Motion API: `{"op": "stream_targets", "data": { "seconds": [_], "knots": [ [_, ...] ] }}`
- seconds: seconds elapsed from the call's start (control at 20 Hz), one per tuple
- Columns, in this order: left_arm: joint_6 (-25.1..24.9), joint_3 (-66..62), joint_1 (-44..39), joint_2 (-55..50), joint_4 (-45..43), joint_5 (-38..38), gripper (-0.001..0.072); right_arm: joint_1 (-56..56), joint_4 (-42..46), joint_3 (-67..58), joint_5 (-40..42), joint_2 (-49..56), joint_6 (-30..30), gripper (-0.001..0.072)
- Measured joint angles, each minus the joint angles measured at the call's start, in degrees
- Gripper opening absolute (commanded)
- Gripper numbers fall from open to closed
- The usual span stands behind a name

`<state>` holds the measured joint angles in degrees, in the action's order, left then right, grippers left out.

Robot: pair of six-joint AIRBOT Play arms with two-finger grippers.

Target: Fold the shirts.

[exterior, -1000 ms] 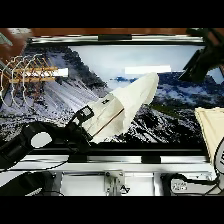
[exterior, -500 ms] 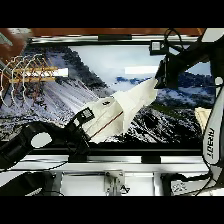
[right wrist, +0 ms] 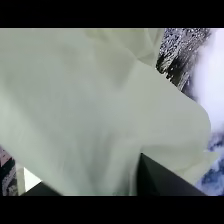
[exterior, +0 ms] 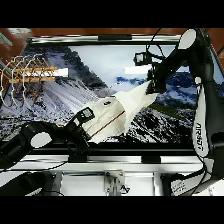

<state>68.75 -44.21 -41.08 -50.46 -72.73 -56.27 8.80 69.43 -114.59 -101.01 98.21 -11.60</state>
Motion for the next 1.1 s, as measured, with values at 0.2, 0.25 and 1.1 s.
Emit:
{"op": "stream_targets", "data": {
  "seconds": [0.2, 0.25, 1.1],
  "knots": [
    [0.04, -1.16, 0.11, 0.0, -2.54, -0.09, 0.0157, -0.04, 0.22, 0.0, -0.26, 1.36, -3.17, 0.0072],
    [0.0, -1.51, 0.28, 0.0, -4.02, 0.81, 0.0246, -0.26, -0.15, 0.0, -0.28, 1.51, -4.28, 0.0072],
    [6.95, -13.57, 15.72, 0.13, -17.14, 4.66, 0.0565, -3.34, -8.17, 0.02, -2.12, -11.02, -10.64, 0.0067]
  ]
}}
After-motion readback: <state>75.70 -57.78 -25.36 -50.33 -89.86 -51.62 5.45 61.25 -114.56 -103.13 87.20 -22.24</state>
